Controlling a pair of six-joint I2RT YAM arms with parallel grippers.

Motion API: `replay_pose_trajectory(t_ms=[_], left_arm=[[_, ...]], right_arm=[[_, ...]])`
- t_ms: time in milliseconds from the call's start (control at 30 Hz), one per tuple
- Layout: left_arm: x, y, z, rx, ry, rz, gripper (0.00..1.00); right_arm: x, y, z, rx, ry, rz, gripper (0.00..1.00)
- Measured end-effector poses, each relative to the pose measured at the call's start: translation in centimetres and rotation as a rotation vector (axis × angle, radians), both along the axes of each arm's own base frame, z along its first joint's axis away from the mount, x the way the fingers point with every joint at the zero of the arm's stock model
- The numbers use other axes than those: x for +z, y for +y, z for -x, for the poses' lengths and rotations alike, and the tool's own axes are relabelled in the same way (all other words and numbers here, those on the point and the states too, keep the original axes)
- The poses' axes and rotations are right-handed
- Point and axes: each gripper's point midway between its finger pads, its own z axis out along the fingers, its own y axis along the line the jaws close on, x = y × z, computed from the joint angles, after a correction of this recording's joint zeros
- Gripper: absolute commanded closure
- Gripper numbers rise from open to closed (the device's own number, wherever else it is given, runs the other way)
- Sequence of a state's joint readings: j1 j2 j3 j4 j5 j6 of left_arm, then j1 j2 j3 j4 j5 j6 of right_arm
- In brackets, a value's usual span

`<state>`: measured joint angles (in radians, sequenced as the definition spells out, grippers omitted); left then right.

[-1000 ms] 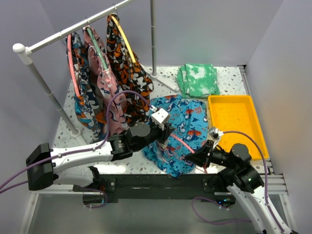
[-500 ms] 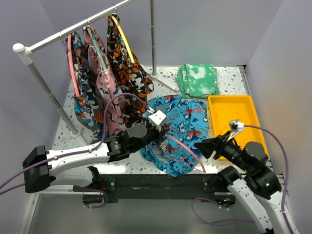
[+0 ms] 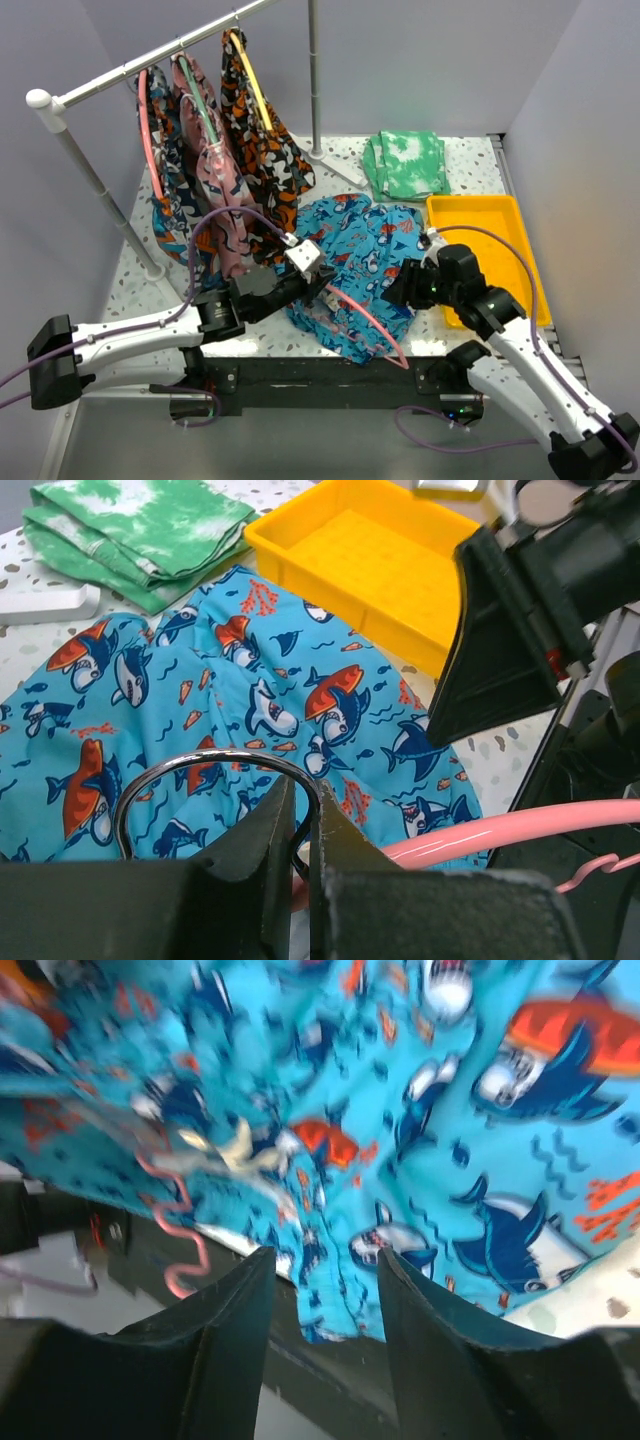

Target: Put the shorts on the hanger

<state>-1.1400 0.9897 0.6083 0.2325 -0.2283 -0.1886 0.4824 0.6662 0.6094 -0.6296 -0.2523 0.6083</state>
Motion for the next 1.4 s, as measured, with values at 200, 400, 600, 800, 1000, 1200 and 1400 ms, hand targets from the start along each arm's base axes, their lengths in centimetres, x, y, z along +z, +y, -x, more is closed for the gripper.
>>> replay_pose_trajectory(t_ms=[200,400,600,800,1000,1200,1400], left_arm=[[-0.2,0.0,0.7,-0.045,-0.016,0.010,1.00],[-0.1,-0.2,1.0,-0.065,-0.020,0.022,1.00],[-0.2,-0.4,1.3,-0.087,-0.021,0.025,1.00],[0.2,-0.5,1.9,-0.121,-0.028,0.034,1.00],[-0.1,-0.4,2.5,-0.146,-0.031,0.041,1.00],[-0.1,-0.3,2.6,-0.153,-0.032,0.044,1.00],[0.0,-0.3,2.6,-0.154,-0.033,0.046,1.00]], right_arm=[[-4.3,1.4,2.8,0.149,0.084,-0.007,0.54],[-6.6,3.8,6.6,0.342,0.117,0.048,0.50],[-7.4,4.7,6.7,0.355,0.083,0.089,0.46],[-8.6,5.2,6.6,0.354,0.080,0.144,0.46],[-9.8,5.2,7.2,0.379,0.090,0.204,0.44],[-10.5,5.1,7.3,0.394,0.093,0.272,0.43],[-10.9,5.5,7.3,0.422,0.092,0.321,0.37]])
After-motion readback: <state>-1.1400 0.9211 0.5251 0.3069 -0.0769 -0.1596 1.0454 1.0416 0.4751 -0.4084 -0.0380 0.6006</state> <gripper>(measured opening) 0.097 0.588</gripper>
